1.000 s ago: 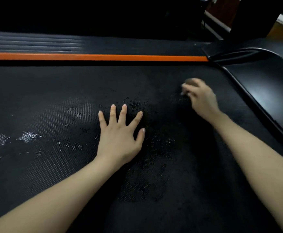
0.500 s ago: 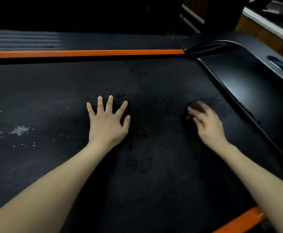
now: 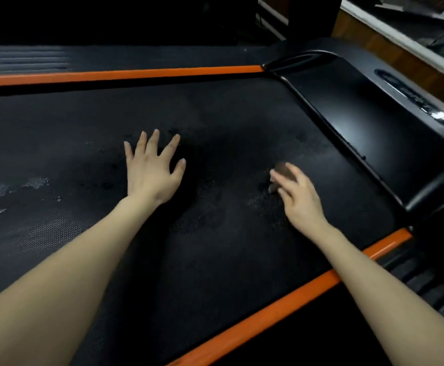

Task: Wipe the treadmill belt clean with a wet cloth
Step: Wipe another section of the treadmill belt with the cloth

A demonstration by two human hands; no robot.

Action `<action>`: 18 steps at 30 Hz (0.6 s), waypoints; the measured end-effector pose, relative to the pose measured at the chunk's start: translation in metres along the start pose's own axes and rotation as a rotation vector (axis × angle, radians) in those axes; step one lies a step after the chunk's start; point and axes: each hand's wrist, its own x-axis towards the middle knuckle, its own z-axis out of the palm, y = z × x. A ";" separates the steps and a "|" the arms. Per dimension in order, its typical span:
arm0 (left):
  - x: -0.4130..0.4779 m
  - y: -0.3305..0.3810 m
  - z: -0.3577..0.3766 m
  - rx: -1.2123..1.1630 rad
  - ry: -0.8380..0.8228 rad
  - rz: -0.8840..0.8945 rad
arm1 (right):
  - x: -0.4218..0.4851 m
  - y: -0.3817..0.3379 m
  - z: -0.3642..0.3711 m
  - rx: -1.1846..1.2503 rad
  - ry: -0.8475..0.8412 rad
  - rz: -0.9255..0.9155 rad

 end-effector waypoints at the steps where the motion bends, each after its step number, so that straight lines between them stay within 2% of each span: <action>1: -0.012 -0.002 -0.006 -0.007 0.033 0.033 | 0.004 -0.005 0.004 -0.013 0.017 0.095; 3: -0.043 -0.010 -0.014 0.000 0.077 0.083 | -0.003 -0.030 0.016 -0.026 0.016 0.128; 5: -0.072 -0.023 -0.017 0.048 0.054 0.062 | -0.032 -0.067 0.025 -0.004 -0.021 -0.036; 7: -0.092 -0.039 -0.015 0.118 -0.018 -0.009 | -0.074 -0.102 0.023 0.046 -0.140 -0.223; 10: -0.110 -0.053 -0.011 0.165 -0.084 -0.074 | -0.103 -0.101 0.004 0.115 -0.338 -0.370; 12: -0.113 -0.056 -0.009 0.180 -0.071 -0.063 | -0.096 -0.073 -0.016 0.177 -0.378 -0.273; 15: -0.113 -0.053 -0.006 0.186 -0.065 -0.071 | -0.083 -0.019 -0.049 0.095 -0.208 0.030; 18: -0.112 -0.052 -0.005 0.188 -0.038 -0.078 | -0.083 0.004 -0.066 0.056 -0.190 0.213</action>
